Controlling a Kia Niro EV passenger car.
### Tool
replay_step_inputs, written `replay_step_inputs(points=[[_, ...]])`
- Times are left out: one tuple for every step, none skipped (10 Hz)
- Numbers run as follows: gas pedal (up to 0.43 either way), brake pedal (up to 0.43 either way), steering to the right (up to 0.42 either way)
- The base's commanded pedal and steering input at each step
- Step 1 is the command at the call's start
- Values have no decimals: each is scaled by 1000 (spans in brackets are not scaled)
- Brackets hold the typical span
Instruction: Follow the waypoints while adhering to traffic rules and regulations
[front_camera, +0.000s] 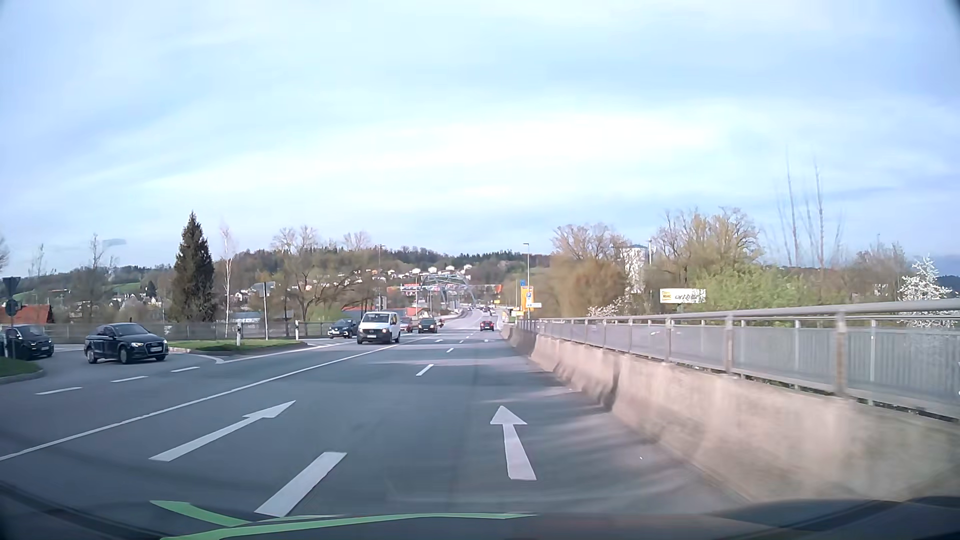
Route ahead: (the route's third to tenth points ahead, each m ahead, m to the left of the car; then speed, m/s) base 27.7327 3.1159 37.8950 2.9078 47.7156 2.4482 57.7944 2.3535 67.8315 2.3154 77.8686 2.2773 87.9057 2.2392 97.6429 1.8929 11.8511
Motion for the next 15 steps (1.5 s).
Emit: replay_step_inputs(points=[[0, 0, 0], [0, 0, 0], [0, 0, 0], [0, 0, -1], [0, 0, -5], [0, 0, -5], [0, 0, -4], [0, 0, -3], [0, 0, -2], [0, 0, -2], [0, 0, -1], [0, 0, 0], [0, 0, 1], [0, 0, 1], [0, 0, 1]])
